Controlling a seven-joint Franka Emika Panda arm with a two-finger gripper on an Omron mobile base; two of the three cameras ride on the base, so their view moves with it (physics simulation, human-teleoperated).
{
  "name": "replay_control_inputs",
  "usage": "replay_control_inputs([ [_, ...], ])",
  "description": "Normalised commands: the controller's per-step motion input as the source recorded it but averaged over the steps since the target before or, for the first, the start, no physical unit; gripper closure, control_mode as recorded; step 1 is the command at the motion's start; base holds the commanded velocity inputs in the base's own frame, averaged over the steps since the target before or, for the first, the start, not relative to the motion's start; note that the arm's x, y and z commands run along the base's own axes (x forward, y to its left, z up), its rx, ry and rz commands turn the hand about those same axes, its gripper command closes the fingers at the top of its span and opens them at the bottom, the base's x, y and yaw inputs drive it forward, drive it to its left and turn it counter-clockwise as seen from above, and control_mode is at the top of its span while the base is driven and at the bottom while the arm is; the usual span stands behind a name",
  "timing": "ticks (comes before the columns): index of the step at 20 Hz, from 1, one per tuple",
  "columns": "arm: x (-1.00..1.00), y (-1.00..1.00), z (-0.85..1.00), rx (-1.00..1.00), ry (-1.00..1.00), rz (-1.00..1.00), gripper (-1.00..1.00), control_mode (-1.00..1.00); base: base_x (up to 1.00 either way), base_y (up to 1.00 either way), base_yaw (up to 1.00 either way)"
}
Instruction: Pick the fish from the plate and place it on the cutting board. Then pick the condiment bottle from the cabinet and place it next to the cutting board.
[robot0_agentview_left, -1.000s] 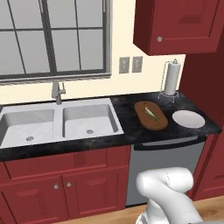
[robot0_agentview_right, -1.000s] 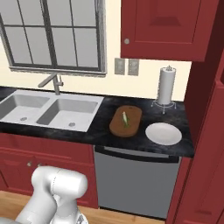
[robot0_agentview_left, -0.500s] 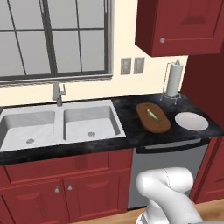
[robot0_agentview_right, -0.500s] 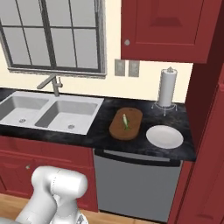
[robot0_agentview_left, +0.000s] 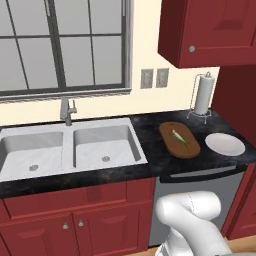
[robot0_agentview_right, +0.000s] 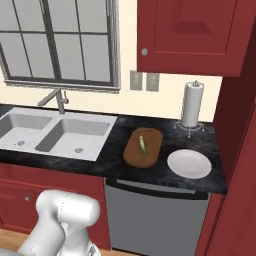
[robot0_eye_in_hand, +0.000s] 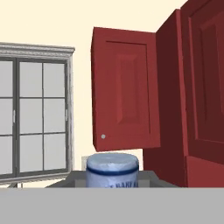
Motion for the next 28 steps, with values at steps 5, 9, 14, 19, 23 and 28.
replay_control_inputs([
  [5, 0.0, 0.0, 0.0, 0.0, 0.0, 0.0, 1.0, 1.0, 0.35, 0.25, 0.0],
  [9, 0.0, 0.0, 0.0, 0.0, 0.0, 0.0, 1.0, 1.0, 0.36, 0.24, 0.0],
  [14, 0.0, 0.0, 0.0, 0.0, 0.0, 0.0, 1.0, 1.0, 0.41, 0.22, 0.0],
  [19, 0.0, 0.0, 0.0, 0.0, 0.0, 0.0, 1.0, 1.0, 0.45, 0.18, 0.0],
  [23, 0.0, 0.0, 0.0, 0.0, 0.0, 0.0, 1.0, 1.0, 0.43, 0.16, 0.0],
  [28, 0.0, 0.0, 0.0, 0.0, 0.0, 0.0, 1.0, 1.0, 0.41, 0.15, 0.0],
])
